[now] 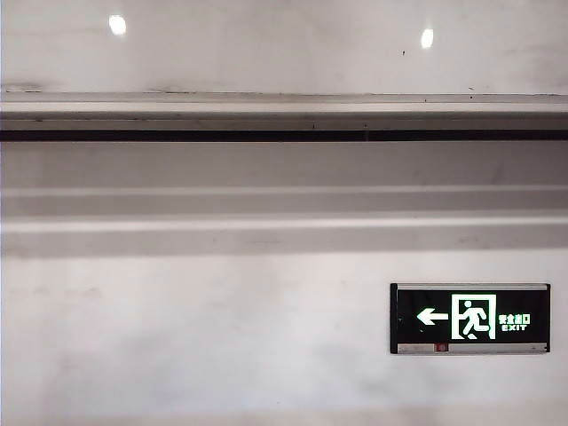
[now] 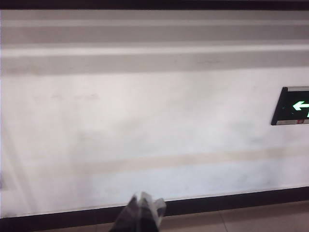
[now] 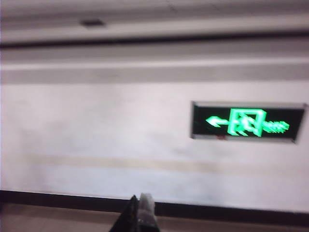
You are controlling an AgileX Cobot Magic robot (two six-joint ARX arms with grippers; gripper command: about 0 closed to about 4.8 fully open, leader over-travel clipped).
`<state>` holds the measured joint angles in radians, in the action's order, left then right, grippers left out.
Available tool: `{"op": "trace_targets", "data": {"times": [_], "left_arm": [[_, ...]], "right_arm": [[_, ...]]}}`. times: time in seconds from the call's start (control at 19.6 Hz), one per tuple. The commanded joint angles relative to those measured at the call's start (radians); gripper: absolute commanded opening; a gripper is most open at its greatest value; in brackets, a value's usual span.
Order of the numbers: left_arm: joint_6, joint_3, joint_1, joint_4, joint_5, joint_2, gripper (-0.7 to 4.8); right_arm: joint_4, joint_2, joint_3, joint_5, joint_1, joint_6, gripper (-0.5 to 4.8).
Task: Wipe the whiteboard clean using the black magnetic whiteboard eraser attached to the whiteboard.
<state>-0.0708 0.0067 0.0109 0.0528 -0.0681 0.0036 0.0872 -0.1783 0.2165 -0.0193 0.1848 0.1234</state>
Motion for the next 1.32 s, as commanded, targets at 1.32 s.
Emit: {"op": "trace_targets", "data": {"times": [1.32], "left_arm": [[0.0, 0.0, -0.002, -0.008, 0.0, -0.001, -0.05]], "right_arm": [[-0.114, 0.177, -0.209, -0.026, -0.158, -0.1, 0.0]]}}
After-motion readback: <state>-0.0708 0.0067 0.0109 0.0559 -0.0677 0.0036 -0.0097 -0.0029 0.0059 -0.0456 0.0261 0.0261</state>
